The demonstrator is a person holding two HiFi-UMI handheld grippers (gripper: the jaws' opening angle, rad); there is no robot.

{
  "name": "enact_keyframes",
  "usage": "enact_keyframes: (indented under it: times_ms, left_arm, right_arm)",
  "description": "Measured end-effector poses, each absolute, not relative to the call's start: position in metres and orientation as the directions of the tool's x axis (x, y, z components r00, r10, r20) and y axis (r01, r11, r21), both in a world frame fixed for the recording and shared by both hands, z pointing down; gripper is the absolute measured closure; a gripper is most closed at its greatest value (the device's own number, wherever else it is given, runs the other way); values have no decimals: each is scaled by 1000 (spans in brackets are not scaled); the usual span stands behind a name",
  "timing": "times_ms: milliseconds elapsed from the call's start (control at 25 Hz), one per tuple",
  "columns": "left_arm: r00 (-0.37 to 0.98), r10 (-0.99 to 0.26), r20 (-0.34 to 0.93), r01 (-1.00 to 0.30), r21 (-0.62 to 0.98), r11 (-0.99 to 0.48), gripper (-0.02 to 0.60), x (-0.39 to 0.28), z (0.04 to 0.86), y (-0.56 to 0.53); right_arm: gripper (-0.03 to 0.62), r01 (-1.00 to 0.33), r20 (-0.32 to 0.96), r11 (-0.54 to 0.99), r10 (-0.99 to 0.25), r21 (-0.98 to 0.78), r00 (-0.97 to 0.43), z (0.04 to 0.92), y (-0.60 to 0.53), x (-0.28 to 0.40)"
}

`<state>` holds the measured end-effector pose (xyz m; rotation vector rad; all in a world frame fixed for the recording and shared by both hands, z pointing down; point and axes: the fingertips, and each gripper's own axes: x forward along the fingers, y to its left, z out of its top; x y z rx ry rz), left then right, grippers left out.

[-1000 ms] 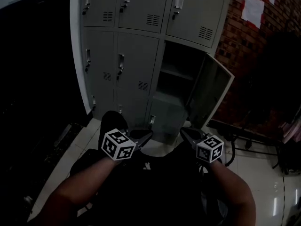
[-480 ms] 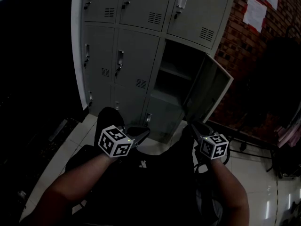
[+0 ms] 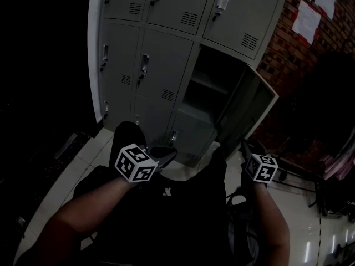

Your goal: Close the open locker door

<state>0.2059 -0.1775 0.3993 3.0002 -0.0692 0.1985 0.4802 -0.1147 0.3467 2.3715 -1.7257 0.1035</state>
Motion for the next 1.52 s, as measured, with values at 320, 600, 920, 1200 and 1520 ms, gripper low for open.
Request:
enact_keyframes:
  times_ms: [320, 600, 920, 1200, 1520]
  left_arm:
    - [991, -32, 131, -50, 134, -990, 569, 208, 399, -175]
    - [992, -28, 127, -45, 135, -990, 569, 209, 397, -175]
    - [991, -24, 133, -43, 141, -989, 569, 211, 400, -171]
    - [992, -17, 127, -35, 142, -989, 569, 212, 396, -170]
    - [992, -10, 123, -27, 144, -989, 569, 212, 395, -169]
  right_arm:
    - [350, -960, 145, -261, -951, 102, 274, 342, -144, 500]
    - [382, -962, 151, -252, -952, 103, 265, 341, -164, 503]
    - [457, -984, 156, -171, -972, 41, 175, 347, -167, 492]
    - [425, -1000, 179, 17, -984, 6, -15, 343, -191, 459]
    - [402, -990, 170, 136, -977, 28, -129, 341, -234, 404]
